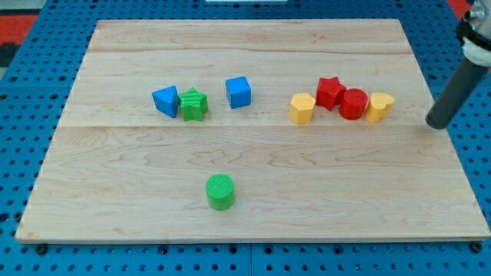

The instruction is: Push the red star to the top side of the red circle

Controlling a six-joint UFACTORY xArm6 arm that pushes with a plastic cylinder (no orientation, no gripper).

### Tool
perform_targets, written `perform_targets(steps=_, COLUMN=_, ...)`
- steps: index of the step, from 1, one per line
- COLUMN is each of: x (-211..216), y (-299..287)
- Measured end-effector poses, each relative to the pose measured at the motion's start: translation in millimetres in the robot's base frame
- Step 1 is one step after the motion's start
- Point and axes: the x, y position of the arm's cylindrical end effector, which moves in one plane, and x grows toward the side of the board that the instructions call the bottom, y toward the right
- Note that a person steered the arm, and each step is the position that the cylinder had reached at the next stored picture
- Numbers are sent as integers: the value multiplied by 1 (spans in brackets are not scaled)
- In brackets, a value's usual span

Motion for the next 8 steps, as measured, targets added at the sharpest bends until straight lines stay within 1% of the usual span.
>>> perform_targets(steps=1, x=-18, y=-71)
perform_targets(steps=2, x=-19, y=-161)
perform_targets(steps=3, x=-17, y=-181)
perform_targets(steps=4, x=-28, y=-135)
perform_targets(steps=5, x=-24, y=-87)
perform_targets(steps=6, x=-59, y=-71)
perform_targets(steps=7, x=-102, y=-106)
perform_targets(steps=8, x=-55, y=-146)
